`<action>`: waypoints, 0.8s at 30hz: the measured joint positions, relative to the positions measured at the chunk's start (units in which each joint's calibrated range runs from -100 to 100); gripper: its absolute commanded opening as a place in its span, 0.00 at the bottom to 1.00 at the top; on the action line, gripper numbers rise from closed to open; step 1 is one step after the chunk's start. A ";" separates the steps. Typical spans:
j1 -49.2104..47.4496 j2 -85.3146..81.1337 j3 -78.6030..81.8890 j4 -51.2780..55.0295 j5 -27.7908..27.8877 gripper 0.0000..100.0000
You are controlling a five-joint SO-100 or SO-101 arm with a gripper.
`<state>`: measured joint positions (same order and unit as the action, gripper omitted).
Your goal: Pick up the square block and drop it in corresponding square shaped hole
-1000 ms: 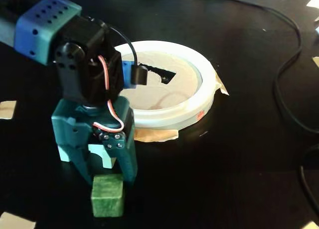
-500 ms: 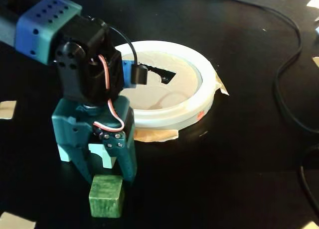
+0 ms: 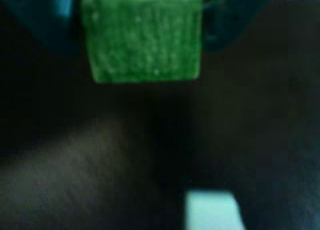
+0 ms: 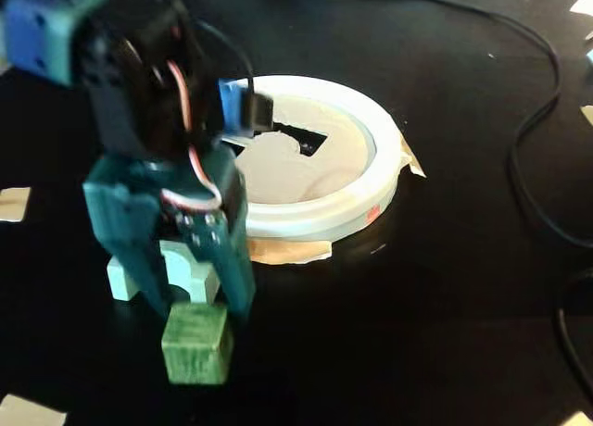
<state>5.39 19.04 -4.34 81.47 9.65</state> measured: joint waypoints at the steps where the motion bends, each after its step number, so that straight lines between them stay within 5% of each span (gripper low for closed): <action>1: 0.00 -1.07 0.00 0.87 -0.44 0.29; 12: -7.69 -15.43 0.00 13.39 -9.57 0.30; 24: -34.57 -23.90 0.00 16.20 -25.79 0.29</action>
<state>-29.17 -4.86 -4.34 97.67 -16.14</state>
